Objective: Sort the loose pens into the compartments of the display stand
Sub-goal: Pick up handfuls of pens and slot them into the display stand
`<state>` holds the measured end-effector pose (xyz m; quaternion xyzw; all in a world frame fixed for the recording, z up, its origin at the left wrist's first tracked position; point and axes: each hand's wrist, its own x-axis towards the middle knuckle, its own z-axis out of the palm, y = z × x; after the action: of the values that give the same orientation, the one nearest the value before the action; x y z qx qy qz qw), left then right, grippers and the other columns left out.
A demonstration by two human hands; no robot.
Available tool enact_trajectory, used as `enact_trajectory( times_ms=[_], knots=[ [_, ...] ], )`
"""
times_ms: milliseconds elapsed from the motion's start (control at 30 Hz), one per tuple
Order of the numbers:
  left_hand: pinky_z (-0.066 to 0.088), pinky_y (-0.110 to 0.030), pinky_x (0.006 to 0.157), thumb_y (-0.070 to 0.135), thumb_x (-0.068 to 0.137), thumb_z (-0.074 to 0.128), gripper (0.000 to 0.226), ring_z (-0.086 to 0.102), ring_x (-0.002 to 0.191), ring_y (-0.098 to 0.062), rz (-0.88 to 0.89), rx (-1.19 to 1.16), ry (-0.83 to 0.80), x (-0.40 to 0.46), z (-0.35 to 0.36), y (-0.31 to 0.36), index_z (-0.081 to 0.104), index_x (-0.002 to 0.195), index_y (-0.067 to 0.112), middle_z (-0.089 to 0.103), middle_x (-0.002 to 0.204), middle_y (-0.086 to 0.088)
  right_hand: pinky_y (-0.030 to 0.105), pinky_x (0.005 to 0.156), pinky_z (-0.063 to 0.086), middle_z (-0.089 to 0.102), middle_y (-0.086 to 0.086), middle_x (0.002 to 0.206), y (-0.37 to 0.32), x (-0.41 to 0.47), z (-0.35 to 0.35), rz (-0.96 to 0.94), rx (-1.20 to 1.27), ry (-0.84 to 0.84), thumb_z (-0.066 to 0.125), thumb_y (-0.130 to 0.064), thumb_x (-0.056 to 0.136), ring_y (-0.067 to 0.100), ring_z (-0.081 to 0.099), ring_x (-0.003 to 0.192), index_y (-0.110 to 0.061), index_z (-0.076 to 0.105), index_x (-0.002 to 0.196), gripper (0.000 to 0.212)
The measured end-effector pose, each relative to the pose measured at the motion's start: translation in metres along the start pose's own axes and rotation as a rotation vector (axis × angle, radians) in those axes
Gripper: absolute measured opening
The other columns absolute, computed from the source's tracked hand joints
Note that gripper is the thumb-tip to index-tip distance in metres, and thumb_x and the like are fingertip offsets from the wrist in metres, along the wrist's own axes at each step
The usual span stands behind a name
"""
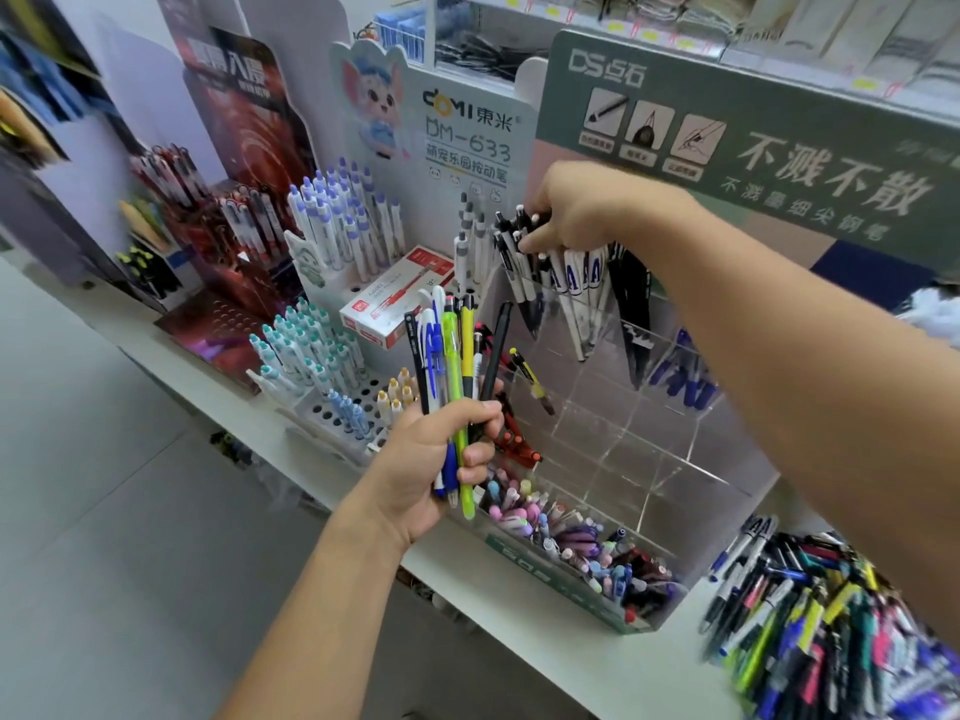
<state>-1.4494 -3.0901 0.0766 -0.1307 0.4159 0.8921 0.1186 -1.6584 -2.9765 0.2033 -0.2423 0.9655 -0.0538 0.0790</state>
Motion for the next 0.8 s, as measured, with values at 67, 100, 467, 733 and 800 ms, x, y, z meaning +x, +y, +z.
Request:
enact_trajectory(
  times_ms=[67,100,467,733,800],
  knots=[
    [0.034,-0.014,0.035,0.006,0.084,0.066,0.024,0.042,0.043,-0.006,0.011,0.001,-0.016,-0.002,0.002,0.001,0.057,0.106,0.004,0.054,0.068,-0.004,0.025,0.053,0.033,0.06,0.001,0.073,0.003,-0.002,0.001,0.005,-0.05,-0.014,0.073,-0.039,0.091,0.016,0.053,0.064,-0.008,0.065,0.085,0.033],
    [0.034,-0.014,0.035,0.006,0.084,0.065,0.022,0.043,0.043,-0.006,0.018,0.006,-0.024,-0.002,0.003,0.001,0.057,0.105,0.004,0.055,0.068,-0.003,0.026,0.053,0.035,0.061,0.002,0.074,0.005,-0.003,0.002,0.014,-0.069,-0.006,0.074,-0.04,0.09,0.018,0.055,0.065,-0.007,0.066,0.085,0.034],
    [0.035,-0.012,0.03,0.007,0.061,0.077,0.048,0.039,0.037,-0.002,-0.177,-0.163,-0.384,-0.009,0.01,-0.014,0.049,0.1,0.008,0.033,0.062,0.0,0.027,0.053,0.043,0.063,0.01,0.063,0.001,-0.147,0.052,-0.008,0.835,-0.039,0.068,-0.064,0.071,0.013,0.052,0.057,-0.015,0.075,0.081,0.051],
    [0.034,-0.016,0.032,0.006,0.077,0.066,0.035,0.047,0.043,-0.009,-0.244,0.105,-0.174,-0.013,0.039,-0.068,0.052,0.109,0.003,0.06,0.07,-0.007,0.017,0.051,0.043,0.062,0.013,0.078,0.037,-0.191,0.13,0.305,1.418,-0.005,0.067,-0.008,0.094,0.007,0.051,0.055,0.006,0.069,0.101,0.015],
    [0.034,-0.017,0.034,0.007,0.076,0.072,0.035,0.051,0.046,-0.012,-0.201,0.153,-0.055,-0.013,0.047,-0.084,0.062,0.109,0.002,0.068,0.077,-0.011,0.016,0.053,0.044,0.065,0.009,0.077,0.044,-0.203,0.139,0.363,1.434,0.071,0.069,-0.007,0.093,0.006,0.053,0.057,0.005,0.07,0.097,0.012]
  ],
)
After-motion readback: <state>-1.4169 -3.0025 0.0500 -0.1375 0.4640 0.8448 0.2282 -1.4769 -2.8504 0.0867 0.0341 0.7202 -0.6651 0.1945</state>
